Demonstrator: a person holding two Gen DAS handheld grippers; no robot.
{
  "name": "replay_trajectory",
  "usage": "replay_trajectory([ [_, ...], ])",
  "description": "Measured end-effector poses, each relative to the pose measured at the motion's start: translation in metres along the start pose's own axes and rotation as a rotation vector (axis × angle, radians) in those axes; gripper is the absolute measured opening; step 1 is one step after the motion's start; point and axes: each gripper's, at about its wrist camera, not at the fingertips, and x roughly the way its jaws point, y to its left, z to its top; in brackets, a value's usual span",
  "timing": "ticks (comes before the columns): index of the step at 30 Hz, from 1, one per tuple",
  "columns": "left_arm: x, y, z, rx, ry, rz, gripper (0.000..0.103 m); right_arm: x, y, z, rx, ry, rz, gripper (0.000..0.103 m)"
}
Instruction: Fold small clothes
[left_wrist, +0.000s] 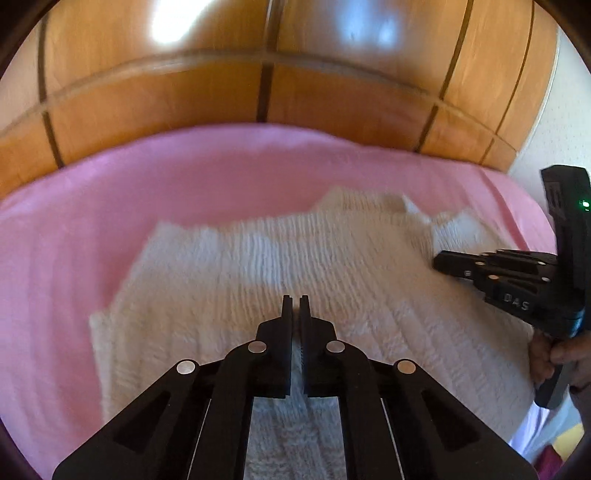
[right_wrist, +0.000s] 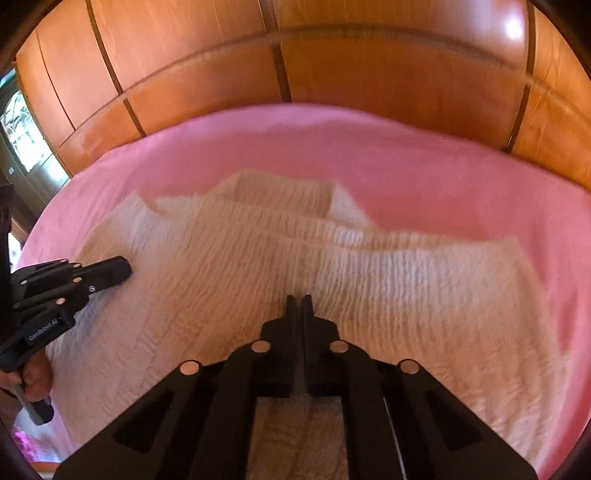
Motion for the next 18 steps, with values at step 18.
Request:
replay_trajectory([
  [18, 0.046, 0.014, 0.022, -0.097, 0.04, 0.142, 0.0, 0.033, -0.018, -0.002, 0.088, -0.014, -0.086, 0.0],
])
